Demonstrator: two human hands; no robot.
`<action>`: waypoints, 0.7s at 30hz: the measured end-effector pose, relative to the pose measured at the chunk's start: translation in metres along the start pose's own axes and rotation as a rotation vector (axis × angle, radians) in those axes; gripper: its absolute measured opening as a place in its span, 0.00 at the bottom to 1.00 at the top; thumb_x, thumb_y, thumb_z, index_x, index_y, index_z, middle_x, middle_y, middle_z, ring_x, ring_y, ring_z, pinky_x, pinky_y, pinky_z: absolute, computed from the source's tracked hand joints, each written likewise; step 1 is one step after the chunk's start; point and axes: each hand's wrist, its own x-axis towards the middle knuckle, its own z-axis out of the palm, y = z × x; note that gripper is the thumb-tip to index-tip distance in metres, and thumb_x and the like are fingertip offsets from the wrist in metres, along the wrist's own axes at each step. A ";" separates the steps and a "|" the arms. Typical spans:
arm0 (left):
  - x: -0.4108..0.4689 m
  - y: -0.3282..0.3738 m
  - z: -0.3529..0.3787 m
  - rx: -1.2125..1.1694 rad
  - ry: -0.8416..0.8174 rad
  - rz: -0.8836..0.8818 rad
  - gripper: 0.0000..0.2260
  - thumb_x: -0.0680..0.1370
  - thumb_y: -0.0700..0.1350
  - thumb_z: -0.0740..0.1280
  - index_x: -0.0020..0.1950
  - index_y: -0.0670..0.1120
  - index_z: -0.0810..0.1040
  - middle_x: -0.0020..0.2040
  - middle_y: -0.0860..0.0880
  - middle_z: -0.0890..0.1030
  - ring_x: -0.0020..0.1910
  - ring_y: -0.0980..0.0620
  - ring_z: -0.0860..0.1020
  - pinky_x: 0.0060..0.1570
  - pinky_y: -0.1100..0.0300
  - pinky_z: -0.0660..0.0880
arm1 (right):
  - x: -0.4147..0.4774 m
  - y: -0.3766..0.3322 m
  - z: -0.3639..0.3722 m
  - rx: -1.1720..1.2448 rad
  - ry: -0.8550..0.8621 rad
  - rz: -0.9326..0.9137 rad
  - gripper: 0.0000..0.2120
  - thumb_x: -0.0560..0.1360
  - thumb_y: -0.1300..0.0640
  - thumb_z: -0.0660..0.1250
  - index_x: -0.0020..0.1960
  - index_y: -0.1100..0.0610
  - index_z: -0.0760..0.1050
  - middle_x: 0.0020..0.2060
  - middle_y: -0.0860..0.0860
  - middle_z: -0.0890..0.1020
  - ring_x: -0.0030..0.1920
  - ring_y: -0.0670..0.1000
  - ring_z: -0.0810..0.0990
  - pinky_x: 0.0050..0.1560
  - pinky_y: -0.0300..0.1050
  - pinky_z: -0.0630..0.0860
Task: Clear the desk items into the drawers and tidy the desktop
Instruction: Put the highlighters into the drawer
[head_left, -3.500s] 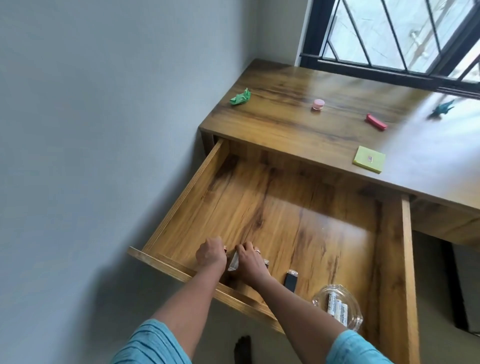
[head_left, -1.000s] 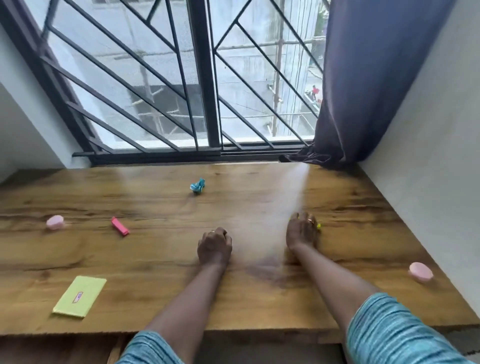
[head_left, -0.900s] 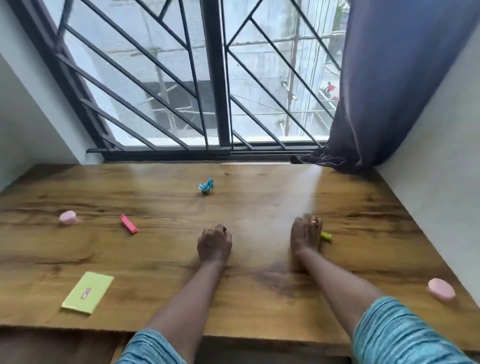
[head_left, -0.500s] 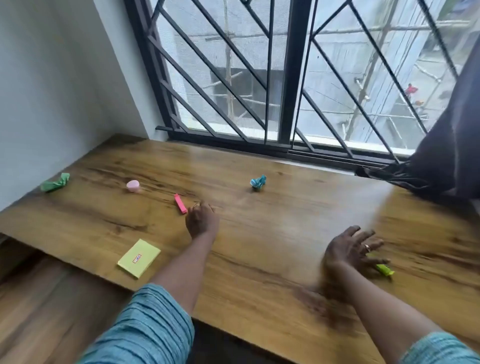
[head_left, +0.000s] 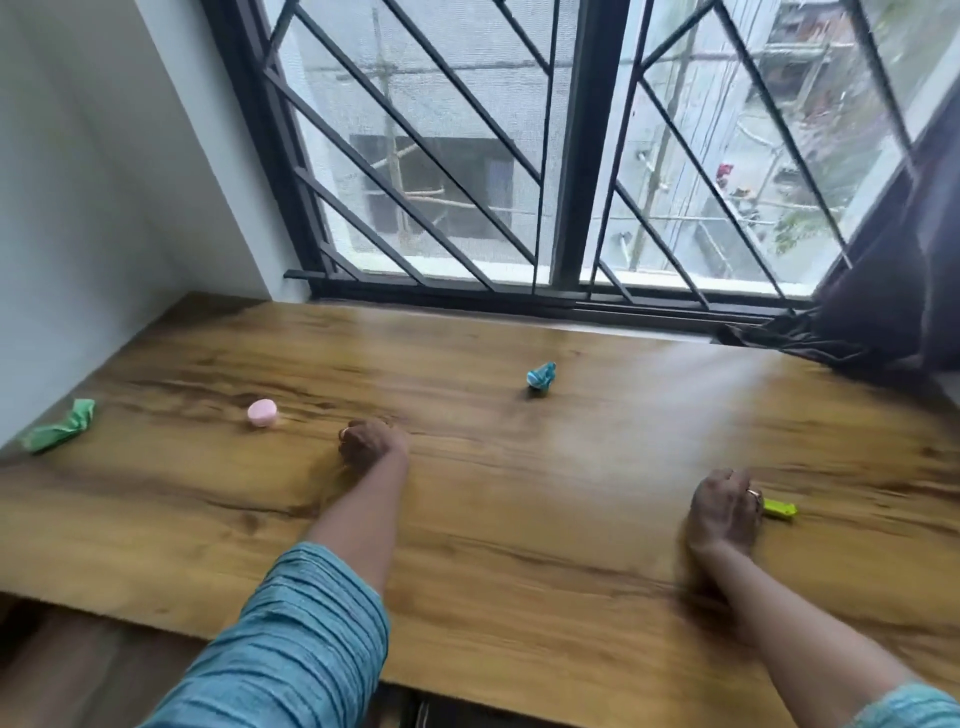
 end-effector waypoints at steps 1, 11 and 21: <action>0.002 0.001 0.000 -0.015 -0.017 0.012 0.18 0.78 0.42 0.65 0.62 0.31 0.71 0.62 0.34 0.73 0.62 0.38 0.72 0.60 0.50 0.71 | 0.000 0.001 0.000 -0.042 -0.010 -0.043 0.08 0.73 0.72 0.58 0.49 0.72 0.74 0.47 0.69 0.75 0.48 0.68 0.76 0.52 0.58 0.73; -0.021 -0.021 -0.030 -0.233 -0.070 0.014 0.14 0.78 0.43 0.64 0.61 0.37 0.76 0.61 0.37 0.77 0.60 0.39 0.76 0.56 0.53 0.73 | -0.038 -0.042 -0.027 -0.008 0.313 -0.384 0.11 0.76 0.61 0.60 0.38 0.66 0.73 0.29 0.65 0.77 0.29 0.64 0.78 0.36 0.55 0.75; -0.089 -0.085 -0.084 -0.365 0.024 0.127 0.13 0.78 0.46 0.64 0.60 0.41 0.75 0.57 0.39 0.80 0.57 0.40 0.78 0.51 0.53 0.74 | -0.145 -0.063 -0.068 0.160 0.206 -0.654 0.11 0.64 0.61 0.78 0.36 0.63 0.76 0.27 0.59 0.77 0.23 0.61 0.77 0.17 0.45 0.70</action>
